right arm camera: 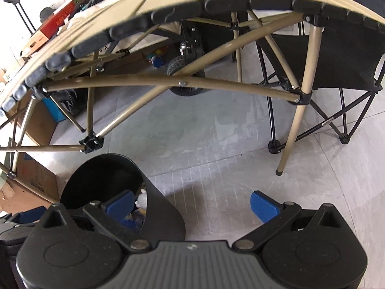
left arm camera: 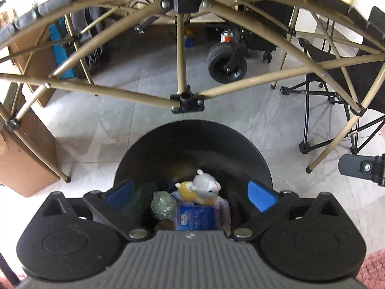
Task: Collect trash
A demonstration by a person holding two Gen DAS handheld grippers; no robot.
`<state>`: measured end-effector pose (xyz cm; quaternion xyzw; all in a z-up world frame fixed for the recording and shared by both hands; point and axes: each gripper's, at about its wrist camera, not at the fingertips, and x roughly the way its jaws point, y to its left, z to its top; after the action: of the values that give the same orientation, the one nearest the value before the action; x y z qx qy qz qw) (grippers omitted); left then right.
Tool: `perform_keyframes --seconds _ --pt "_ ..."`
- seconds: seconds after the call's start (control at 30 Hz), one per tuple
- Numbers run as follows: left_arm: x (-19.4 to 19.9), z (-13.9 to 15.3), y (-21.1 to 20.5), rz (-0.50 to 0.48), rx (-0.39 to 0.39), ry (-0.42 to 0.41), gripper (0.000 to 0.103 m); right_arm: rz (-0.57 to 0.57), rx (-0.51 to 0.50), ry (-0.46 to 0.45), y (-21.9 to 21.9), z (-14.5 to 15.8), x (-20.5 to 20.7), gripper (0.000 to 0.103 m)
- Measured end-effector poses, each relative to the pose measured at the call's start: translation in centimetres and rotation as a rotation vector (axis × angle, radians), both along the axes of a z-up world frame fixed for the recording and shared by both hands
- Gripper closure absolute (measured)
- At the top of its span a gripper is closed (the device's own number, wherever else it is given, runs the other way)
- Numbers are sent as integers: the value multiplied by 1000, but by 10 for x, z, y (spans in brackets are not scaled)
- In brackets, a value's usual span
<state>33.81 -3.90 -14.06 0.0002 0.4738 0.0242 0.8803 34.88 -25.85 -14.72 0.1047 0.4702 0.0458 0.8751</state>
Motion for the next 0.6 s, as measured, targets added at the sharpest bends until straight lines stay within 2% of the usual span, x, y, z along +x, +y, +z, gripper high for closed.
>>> perform_keyframes --seconds 0.07,0.13,0.3,0.43,0.6 --pt "-7 8 2 5 -3 -7 0 7 8 -24 0 6 -5 0" --pt "-20 24 5 6 -9 -47 0 23 26 -63 2 17 -16 0" --pt "-74 75 18 -3 -21 -243 0 84 58 -230 7 58 -62 0" --pt "-124 104 24 -21 20 -368 0 144 48 -344 13 82 -112 0" --pt "-175 113 36 -20 -5 -416 0 211 32 -399 15 94 -164 0"
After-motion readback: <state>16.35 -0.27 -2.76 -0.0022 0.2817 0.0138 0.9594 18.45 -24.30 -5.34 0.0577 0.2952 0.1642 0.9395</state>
